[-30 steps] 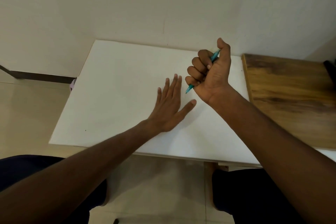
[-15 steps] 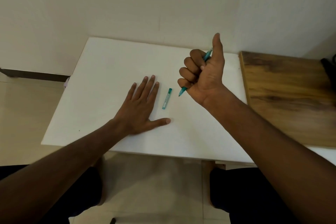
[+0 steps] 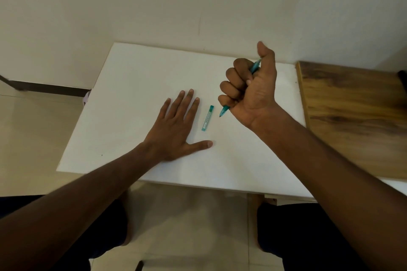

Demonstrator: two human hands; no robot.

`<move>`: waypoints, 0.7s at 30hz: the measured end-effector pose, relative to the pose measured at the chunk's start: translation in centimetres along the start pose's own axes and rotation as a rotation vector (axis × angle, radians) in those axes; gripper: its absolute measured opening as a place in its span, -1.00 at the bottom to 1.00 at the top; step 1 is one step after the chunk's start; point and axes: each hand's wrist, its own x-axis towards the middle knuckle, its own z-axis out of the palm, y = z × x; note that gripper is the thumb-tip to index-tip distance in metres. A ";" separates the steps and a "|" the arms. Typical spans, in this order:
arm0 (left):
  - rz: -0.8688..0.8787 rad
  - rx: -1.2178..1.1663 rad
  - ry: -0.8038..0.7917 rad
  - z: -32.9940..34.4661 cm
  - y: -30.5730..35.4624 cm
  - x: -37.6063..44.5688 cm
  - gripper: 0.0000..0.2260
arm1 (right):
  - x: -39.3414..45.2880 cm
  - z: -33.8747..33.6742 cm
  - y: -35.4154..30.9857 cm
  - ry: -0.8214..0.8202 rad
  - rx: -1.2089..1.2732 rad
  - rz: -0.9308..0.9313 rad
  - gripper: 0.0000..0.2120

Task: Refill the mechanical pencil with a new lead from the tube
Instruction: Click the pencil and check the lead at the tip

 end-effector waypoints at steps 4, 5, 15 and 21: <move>-0.020 -0.015 -0.007 0.0 0.1 0.2 0.10 | -0.1 0.3 0.1 0.024 -0.040 -0.016 -0.46; -0.023 -0.015 -0.006 0.1 0.1 0.2 0.10 | -0.2 0.3 0.2 0.031 -0.036 -0.017 -0.45; -0.063 -0.013 0.019 0.7 0.7 0.5 0.07 | -0.6 0.3 0.5 0.034 -0.014 0.022 -0.40; -0.061 0.005 0.030 0.9 0.5 0.6 0.07 | -0.8 0.7 0.5 0.053 -0.011 0.008 -0.43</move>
